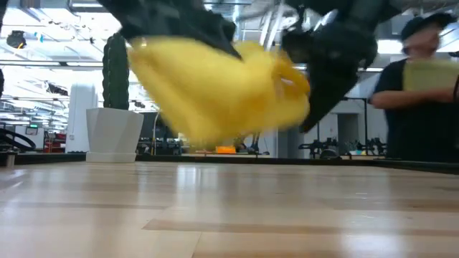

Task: Fold microfiber towels
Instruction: Put the yellow microfiber towel into the transparent bin, then return to Home Position

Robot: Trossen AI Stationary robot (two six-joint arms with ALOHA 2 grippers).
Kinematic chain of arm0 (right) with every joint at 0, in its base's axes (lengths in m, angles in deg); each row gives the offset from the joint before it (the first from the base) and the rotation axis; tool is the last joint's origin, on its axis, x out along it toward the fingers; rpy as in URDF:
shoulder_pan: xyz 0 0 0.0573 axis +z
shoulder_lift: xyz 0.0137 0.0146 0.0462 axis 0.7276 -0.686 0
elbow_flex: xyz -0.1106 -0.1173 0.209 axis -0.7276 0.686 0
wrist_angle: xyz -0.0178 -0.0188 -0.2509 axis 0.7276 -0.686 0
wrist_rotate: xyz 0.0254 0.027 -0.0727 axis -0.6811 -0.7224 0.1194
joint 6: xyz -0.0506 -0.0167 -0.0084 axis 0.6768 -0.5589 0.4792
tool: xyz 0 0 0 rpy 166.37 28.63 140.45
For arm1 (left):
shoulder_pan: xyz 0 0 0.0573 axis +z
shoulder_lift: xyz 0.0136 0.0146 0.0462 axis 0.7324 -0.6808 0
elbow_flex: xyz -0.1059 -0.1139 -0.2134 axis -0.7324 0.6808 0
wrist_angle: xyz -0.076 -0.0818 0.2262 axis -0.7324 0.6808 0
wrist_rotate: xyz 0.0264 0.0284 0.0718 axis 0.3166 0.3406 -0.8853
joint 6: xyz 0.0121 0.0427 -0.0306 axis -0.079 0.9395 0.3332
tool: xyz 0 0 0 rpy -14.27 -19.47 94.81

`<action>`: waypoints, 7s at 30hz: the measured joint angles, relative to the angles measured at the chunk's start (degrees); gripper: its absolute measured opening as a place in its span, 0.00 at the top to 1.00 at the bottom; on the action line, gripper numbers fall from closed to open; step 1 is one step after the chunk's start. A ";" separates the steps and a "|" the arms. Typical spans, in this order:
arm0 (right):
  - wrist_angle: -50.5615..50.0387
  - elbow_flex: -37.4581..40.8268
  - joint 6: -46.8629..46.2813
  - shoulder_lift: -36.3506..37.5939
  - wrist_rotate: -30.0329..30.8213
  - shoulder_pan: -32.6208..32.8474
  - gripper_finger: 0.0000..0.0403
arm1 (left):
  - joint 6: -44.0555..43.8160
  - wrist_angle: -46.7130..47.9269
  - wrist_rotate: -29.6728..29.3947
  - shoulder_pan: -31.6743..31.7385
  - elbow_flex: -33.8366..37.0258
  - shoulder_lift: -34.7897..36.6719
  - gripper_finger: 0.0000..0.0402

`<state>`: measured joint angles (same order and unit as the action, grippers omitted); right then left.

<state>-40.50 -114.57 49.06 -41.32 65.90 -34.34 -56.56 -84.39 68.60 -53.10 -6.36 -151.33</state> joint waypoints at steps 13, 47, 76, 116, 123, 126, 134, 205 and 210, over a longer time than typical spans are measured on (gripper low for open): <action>-5.60 0.25 -0.77 12.19 7.62 -1.23 0.41 | -8.31 38.77 3.21 -12.74 -0.05 33.46 0.99; 2.93 0.37 -4.07 -3.22 3.74 0.76 0.53 | 48.20 54.45 27.77 -23.42 -0.04 14.07 0.99; 2.39 0.37 1.23 -3.22 3.64 0.74 0.54 | 49.98 62.41 14.71 -16.36 -4.91 11.02 0.50; 0.73 0.37 2.13 -3.22 2.61 0.69 0.55 | 8.99 56.75 6.75 -27.71 -5.36 13.58 0.89; 0.75 0.35 2.13 -3.22 2.59 0.69 0.55 | 1.89 55.81 2.02 -36.17 -7.62 14.36 0.99; 0.75 0.37 2.13 -3.22 2.59 0.69 0.55 | 0.01 53.94 1.32 -38.48 -5.71 13.73 0.99; 0.27 0.37 2.74 -3.22 2.60 0.69 0.55 | -7.20 44.82 -2.33 -41.23 -0.71 13.82 0.99; -4.90 -1.83 23.85 61.31 -0.20 -19.26 0.54 | 29.03 33.89 -48.84 -22.46 -7.09 59.51 0.99; -5.27 10.41 13.98 74.78 -0.44 -22.91 0.54 | 27.05 28.98 -56.74 -20.77 5.78 64.88 0.99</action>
<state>-45.77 -104.16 63.04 33.46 65.46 -57.26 -29.51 -55.40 11.86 -73.88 -0.58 -86.45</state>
